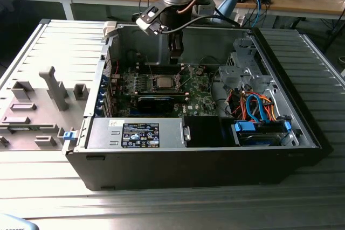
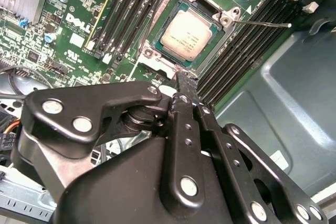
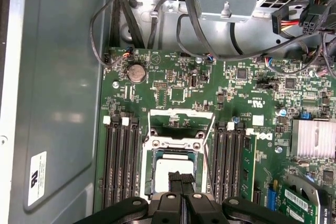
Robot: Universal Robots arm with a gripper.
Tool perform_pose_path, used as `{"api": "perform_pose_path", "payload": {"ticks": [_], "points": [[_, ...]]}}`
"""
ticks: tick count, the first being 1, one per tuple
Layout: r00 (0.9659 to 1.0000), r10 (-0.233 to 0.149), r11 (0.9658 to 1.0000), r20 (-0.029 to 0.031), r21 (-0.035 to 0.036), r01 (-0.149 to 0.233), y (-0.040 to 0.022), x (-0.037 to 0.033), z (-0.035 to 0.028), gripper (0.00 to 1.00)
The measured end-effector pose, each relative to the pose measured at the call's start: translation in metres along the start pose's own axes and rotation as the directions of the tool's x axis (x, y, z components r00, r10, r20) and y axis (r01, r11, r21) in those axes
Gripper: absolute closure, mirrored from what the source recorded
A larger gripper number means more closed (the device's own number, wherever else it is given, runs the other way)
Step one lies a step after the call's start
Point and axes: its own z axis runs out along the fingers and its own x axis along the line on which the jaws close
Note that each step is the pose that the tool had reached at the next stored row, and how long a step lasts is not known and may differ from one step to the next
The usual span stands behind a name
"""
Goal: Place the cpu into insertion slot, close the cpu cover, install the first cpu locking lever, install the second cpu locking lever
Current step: 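Close the cpu cover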
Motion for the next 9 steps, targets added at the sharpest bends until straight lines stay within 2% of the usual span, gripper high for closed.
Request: {"api": "perform_pose_path", "payload": {"ticks": [9], "points": [[1.0, 0.0, 1.0, 0.0, 0.0004, 0.0, 0.008, -0.0005, 0.0002, 0.89]]}}
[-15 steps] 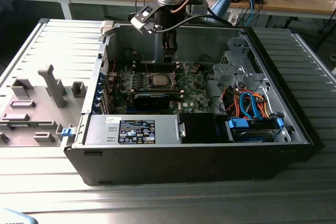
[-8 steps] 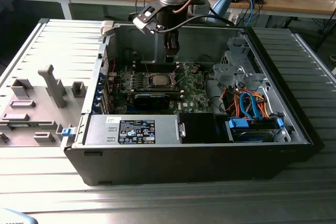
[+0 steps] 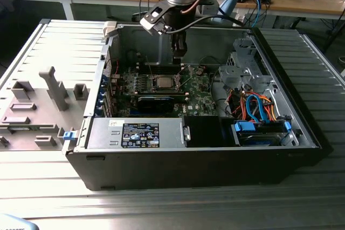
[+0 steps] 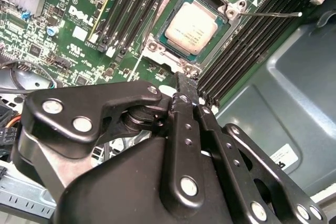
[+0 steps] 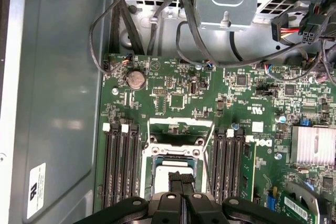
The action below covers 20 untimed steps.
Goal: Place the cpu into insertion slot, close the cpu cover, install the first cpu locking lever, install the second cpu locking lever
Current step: 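Close the cpu cover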
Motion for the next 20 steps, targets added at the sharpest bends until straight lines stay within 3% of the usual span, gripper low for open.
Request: {"api": "perform_pose_path", "payload": {"ticks": [20], "points": [[1.0, 0.0, 1.0, -0.0001, 0.0012, 0.0, 0.0157, -0.001, 0.0006, 0.89]]}}
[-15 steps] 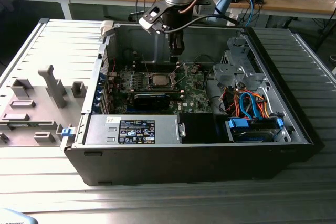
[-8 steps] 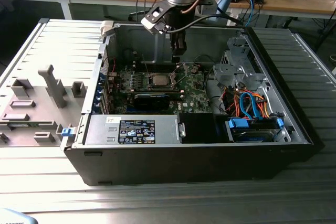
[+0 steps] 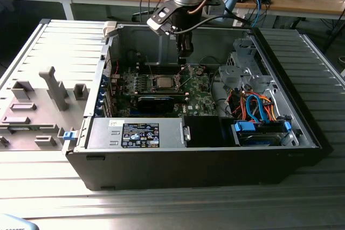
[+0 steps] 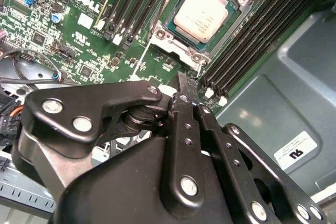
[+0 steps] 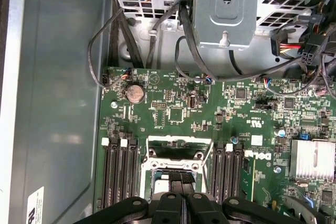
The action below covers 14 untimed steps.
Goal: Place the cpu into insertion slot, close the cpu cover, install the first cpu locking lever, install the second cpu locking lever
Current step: 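Close the cpu cover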
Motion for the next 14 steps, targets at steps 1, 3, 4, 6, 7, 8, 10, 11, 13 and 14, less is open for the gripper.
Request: {"api": "perform_pose_path", "payload": {"ticks": [1, 3, 4, 6, 7, 8, 10, 11, 13, 14], "points": [[1.0, 0.0, 1.0, 0.0, 0.0001, 0.0, 0.0009, -0.0001, 0.0001, 0.89], [1.0, 0.0, 1.0, 0.0, 0.0004, 0.0, 0.0028, -0.0002, 0.0002, 0.89], [1.0, 0.0, 1.0, 0.0, 0.0006, 0.0, 0.004, -0.0003, 0.0004, 0.89], [1.0, 0.0, 1.0, 0.0, 0.0009, 0.0, 0.0056, -0.0004, 0.0005, 0.89], [1.0, 0.0, 1.0, 0.0, 0.001, 0.0, 0.0064, -0.0004, 0.0006, 0.89], [1.0, 0.0, 1.0, 0.0, 0.0011, 0.0, 0.0069, -0.0004, 0.0007, 0.89], [1.0, 0.0, 1.0, 0.0, 0.0013, 0.0, 0.0083, -0.0005, 0.0008, 0.89], [1.0, 0.0, 1.0, 0.0, 0.0014, 0.0, 0.0092, -0.0006, 0.0009, 0.89], [1.0, 0.0, 1.0, 0.0, 0.0015, 0.0, 0.0103, -0.0007, 0.0011, 0.89], [1.0, 0.0, 1.0, 0.0, 0.0015, 0.0, 0.0111, -0.0007, 0.0012, 0.89]]}}
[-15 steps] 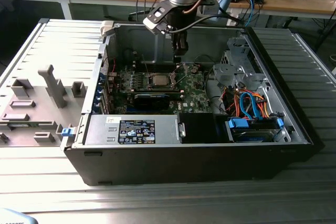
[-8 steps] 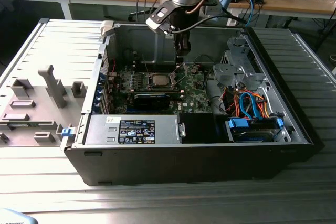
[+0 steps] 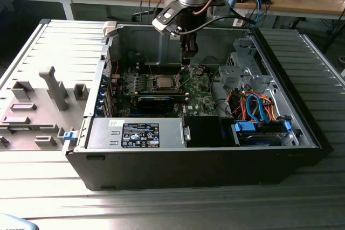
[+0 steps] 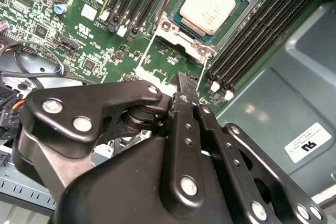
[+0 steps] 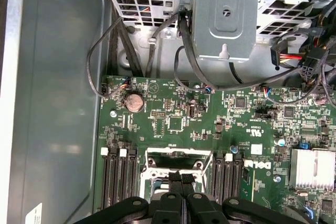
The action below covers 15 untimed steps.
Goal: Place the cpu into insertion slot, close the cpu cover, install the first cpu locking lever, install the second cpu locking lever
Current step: 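Close the cpu cover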
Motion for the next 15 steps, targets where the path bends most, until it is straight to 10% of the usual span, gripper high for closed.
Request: {"api": "perform_pose_path", "payload": {"ticks": [15], "points": [[1.0, 0.0, 1.0, -0.0001, 0.001, 0.0, 0.0102, -0.0005, 0.0021, 0.89]]}}
